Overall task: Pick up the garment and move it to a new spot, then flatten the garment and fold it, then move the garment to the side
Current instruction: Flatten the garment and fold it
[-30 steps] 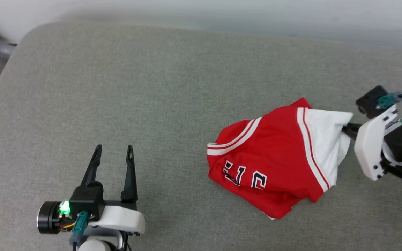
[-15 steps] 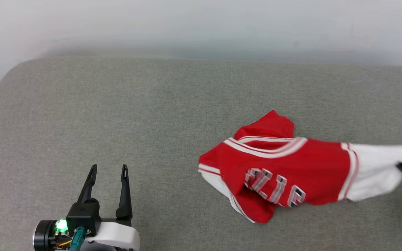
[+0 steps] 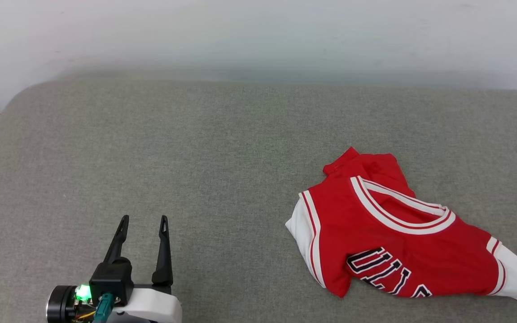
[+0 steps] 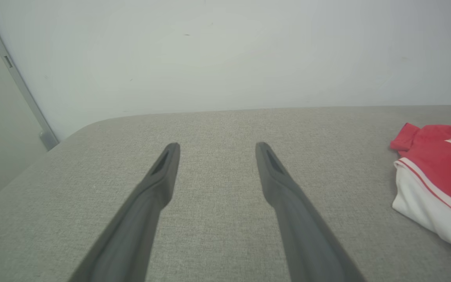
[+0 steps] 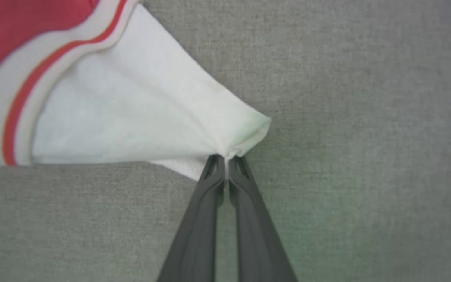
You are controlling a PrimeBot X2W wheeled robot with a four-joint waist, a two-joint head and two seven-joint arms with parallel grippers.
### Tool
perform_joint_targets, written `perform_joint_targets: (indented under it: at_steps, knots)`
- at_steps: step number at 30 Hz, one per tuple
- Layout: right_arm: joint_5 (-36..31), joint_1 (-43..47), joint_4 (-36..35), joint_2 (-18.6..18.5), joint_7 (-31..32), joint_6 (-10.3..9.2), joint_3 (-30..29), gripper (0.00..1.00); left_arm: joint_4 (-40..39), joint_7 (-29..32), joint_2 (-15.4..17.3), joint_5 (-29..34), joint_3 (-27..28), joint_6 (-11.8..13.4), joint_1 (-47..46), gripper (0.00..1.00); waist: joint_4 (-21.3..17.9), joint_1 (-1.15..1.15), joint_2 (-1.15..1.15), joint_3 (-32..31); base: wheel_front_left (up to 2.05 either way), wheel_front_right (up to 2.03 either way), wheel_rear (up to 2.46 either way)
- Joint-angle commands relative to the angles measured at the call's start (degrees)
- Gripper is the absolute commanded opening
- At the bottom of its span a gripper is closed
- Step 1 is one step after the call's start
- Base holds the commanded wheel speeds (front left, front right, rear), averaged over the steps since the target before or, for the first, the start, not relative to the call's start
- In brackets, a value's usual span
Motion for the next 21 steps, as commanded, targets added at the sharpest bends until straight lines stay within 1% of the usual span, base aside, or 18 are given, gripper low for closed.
perform_joint_targets:
  at_steps: [1,2,3,7,12,14,17,21]
  knots:
    - [0.46,1.95,0.57,2.07,-0.71,-0.11,-0.06,0.0,0.12,-0.15,0.27,0.36,0.33,-0.17,0.53,1.0,-0.06,0.0,0.0,-0.27,0.0,0.0,0.0]
    - [0.28,1.39,0.19,2.27,-1.98,-0.1,-0.7,0.49,0.23,-0.15,0.31,0.31,0.43,-0.13,0.8,1.0,-0.13,0.0,0.0,-0.57,0.0,0.0,0.0]
    - [-0.32,0.9,-0.19,2.27,-3.54,-0.1,-1.4,1.0,0.31,-0.15,0.35,0.27,0.53,-0.12,1.1,1.0,-0.17,0.0,0.0,-0.89,0.0,0.0,0.0]
    - [-3.6,-0.65,-2.67,2.03,-11.17,-0.1,-5.21,1.0,0.35,-0.15,0.48,-0.04,0.82,-0.47,1.59,1.0,-0.24,0.0,0.0,-2.44,0.0,0.0,0.0]
    - [-9.66,-0.67,-8.04,4.17,-19.29,-0.1,-12.38,1.0,-0.34,-0.15,0.6,-0.13,1.24,-0.49,2.64,1.0,-0.52,0.0,0.0,-3.94,0.0,0.0,0.0]
    - [-13.31,0.14,-11.24,6.4,-21.51,-0.09,-15.42,1.0,-0.6,-0.15,0.62,-0.17,1.33,-0.51,3.11,1.0,-0.64,0.0,0.0,-4.4,0.0,0.0,0.0]
    - [-18.66,2.04,-16.96,11.24,-23.58,-0.09,-21.0,1.0,-0.92,-0.15,0.64,-0.41,1.5,-0.85,3.2,1.0,-0.7,0.0,0.0,-4.95,0.0,0.0,0.0]
    - [-26.96,5.35,-26.39,19.64,-24.88,-0.09,-27.55,1.0,-1.36,-0.15,1.16,-0.48,1.54,-1.67,1.94,1.0,-0.59,0.0,0.0,-5.18,0.0,0.0,0.0]
